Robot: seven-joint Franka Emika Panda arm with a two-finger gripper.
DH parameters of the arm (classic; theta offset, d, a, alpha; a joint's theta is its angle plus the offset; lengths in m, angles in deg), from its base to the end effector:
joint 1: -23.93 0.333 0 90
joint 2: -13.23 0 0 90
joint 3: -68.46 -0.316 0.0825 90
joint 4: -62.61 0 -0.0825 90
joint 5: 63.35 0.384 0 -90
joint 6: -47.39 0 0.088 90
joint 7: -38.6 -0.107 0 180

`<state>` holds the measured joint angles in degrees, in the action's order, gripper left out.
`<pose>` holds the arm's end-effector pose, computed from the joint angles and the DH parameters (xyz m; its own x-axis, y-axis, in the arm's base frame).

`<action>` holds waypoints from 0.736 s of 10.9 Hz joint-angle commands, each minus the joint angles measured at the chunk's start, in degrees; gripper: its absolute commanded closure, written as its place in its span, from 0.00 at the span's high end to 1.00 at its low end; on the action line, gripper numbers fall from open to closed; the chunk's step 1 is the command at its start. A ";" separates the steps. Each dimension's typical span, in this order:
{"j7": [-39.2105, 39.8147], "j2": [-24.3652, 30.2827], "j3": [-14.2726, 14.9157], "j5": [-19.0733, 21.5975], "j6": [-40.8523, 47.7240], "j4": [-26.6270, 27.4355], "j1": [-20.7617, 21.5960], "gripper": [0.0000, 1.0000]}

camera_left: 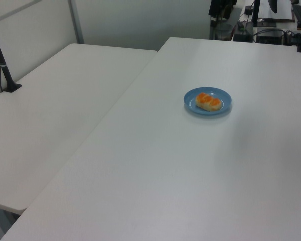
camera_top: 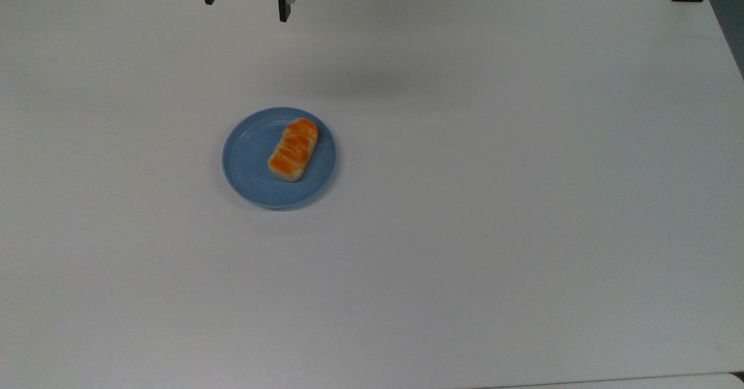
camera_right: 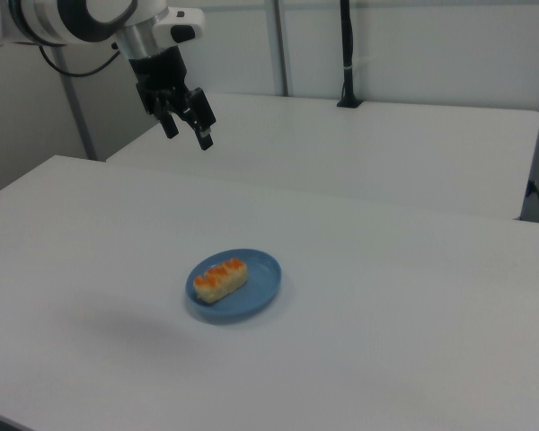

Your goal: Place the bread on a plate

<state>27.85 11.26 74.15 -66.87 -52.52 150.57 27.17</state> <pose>0.5817 -0.0294 0.6391 0.9592 -0.2163 0.1822 -0.2256 -0.9737 0.0314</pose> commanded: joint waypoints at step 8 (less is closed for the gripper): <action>17.00 0.65 -4.20 2.38 5.52 1.16 -2.37 1.00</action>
<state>42.97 10.87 70.92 -65.59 -47.92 150.79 26.15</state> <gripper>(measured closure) 0.000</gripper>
